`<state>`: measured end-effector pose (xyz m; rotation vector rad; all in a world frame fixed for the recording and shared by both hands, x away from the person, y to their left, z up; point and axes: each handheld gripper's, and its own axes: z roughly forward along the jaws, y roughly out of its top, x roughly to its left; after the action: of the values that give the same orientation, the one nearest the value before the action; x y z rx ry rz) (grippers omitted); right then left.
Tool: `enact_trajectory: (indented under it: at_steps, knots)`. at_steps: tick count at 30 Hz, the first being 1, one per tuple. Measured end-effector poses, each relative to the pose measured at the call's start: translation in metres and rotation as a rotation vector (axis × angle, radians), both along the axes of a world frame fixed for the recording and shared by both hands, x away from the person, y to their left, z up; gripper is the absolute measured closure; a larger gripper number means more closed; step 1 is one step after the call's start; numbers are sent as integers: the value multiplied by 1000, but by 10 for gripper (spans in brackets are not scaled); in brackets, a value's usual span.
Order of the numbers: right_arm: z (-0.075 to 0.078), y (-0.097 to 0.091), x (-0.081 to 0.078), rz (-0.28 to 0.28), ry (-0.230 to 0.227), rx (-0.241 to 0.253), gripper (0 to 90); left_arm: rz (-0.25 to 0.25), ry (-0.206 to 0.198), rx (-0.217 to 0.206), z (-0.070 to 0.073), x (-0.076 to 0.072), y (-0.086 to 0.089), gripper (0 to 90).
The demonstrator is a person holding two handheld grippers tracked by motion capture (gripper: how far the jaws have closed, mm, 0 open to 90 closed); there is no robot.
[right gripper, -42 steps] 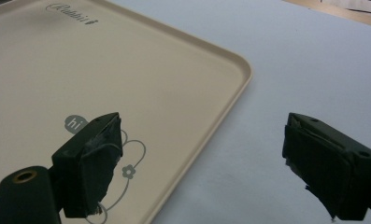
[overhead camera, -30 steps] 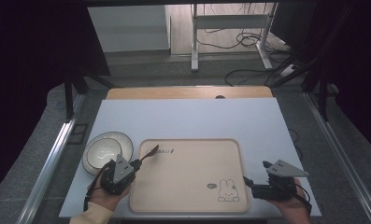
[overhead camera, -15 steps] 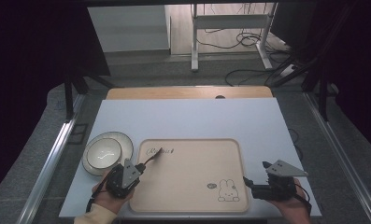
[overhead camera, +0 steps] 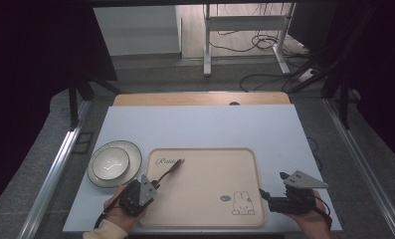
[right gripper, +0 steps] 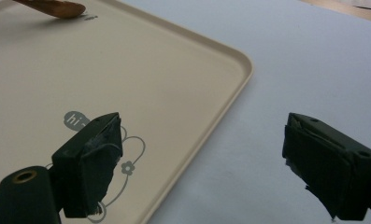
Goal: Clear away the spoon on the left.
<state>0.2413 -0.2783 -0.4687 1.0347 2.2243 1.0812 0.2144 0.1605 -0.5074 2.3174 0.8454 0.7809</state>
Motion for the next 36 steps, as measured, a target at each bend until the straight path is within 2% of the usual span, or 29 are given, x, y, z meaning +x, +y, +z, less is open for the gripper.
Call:
enact_trajectory:
  at_steps: [6,12,14,19,22,26,36]
  knots:
    - [0,0,0,-3,-3,-1,123,-20,42,24,-6,0,-4,772]
    - [1,-1,0,-6,-10,-1,124,-26,70,21,-9,0,-5,729]
    - [1,-1,0,-8,-10,-1,124,-30,81,17,-10,0,-5,683]
    - [1,-1,0,-6,-10,-1,123,-40,94,1,-10,0,-8,502]
    - [1,-1,0,-8,-10,0,123,-40,84,-19,-8,-2,-10,412]
    - [1,-1,0,-6,-10,-1,124,-39,71,-45,-5,-4,-9,341]
    - [1,-1,0,-5,-10,0,124,9,57,-170,8,-8,3,284]
